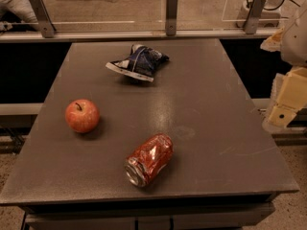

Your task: Move blue chip bag near apple

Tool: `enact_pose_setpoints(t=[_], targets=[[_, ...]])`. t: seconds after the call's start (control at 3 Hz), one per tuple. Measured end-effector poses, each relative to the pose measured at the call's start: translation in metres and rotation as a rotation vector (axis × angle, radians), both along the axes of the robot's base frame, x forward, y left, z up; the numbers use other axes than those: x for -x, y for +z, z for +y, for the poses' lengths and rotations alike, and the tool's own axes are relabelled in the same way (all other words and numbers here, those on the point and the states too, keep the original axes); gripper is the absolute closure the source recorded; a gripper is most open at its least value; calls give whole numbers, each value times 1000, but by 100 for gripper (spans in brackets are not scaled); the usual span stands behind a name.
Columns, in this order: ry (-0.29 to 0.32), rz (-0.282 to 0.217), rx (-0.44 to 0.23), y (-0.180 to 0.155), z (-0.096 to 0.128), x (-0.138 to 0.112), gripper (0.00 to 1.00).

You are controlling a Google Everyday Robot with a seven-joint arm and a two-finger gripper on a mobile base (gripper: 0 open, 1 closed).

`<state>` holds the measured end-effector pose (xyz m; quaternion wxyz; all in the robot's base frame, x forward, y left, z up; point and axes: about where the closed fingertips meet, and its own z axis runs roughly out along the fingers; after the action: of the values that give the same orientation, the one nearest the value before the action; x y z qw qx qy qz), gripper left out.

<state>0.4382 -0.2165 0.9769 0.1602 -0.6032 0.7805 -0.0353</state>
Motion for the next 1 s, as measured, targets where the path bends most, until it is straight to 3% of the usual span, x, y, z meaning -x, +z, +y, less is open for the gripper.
enact_pose_setpoints(t=[0.33, 0.67, 1.0], targets=[[0, 0, 0, 0, 0, 0, 0], [59, -105, -44, 20, 18, -8, 0], [207, -255, -109, 62, 72, -40, 0]])
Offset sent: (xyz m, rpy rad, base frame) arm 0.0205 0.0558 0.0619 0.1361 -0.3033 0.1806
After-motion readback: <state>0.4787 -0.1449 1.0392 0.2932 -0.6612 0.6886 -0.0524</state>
